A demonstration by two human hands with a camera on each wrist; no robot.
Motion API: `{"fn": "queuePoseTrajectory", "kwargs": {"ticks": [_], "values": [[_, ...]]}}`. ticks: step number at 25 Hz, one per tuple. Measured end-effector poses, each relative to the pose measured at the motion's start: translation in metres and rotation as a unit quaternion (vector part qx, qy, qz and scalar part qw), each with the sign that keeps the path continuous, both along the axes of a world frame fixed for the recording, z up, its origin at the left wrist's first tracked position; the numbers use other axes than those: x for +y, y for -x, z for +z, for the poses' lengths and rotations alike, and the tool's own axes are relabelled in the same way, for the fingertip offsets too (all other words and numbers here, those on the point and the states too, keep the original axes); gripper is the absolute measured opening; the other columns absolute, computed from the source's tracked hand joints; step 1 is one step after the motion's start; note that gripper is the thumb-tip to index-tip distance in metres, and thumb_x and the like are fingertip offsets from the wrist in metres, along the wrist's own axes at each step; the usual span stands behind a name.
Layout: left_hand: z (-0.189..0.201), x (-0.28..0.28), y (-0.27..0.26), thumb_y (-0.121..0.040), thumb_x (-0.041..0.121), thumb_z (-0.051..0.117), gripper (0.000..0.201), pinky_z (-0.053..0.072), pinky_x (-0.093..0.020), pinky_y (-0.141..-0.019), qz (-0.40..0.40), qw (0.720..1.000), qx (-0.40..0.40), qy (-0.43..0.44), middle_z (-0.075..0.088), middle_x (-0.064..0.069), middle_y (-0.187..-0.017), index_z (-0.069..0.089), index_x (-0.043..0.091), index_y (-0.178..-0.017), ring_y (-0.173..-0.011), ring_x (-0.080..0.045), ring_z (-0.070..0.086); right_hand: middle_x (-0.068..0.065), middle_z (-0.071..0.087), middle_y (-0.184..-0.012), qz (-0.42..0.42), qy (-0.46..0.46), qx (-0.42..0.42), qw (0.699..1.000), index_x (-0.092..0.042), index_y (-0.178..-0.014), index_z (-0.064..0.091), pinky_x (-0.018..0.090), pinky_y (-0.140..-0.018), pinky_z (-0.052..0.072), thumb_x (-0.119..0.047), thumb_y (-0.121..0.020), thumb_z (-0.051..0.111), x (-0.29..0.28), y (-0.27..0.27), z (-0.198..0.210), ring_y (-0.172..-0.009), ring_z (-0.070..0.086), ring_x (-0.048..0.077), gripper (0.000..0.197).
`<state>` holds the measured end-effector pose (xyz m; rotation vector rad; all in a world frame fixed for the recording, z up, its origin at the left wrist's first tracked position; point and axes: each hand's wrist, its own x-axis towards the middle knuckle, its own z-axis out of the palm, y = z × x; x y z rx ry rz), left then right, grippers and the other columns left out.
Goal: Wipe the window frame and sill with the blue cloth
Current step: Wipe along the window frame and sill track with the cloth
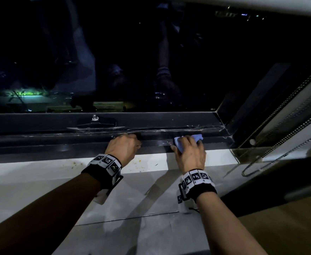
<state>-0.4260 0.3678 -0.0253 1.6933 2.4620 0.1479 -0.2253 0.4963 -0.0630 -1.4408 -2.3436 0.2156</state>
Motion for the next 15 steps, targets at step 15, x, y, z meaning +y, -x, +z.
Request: {"fn": "queuePoseTrajectory", "kwargs": {"ticks": [15], "values": [[0.002, -0.003, 0.005, -0.099, 0.037, 0.050, 0.024, 0.052, -0.040, -0.086, -0.008, 1.000, -0.022, -0.006, 0.064, 0.010, -0.119, 0.069, 0.037, -0.114, -0.108, -0.024, 0.062, 0.004, 0.058, -0.108, 0.194, 0.057, 0.002, 0.979, -0.020, -0.109, 0.069, 0.037, -0.081, 0.051, -0.034, -0.095, 0.058, -0.003, 0.026, 0.039, -0.092, 0.062, 0.031, 0.022]]}}
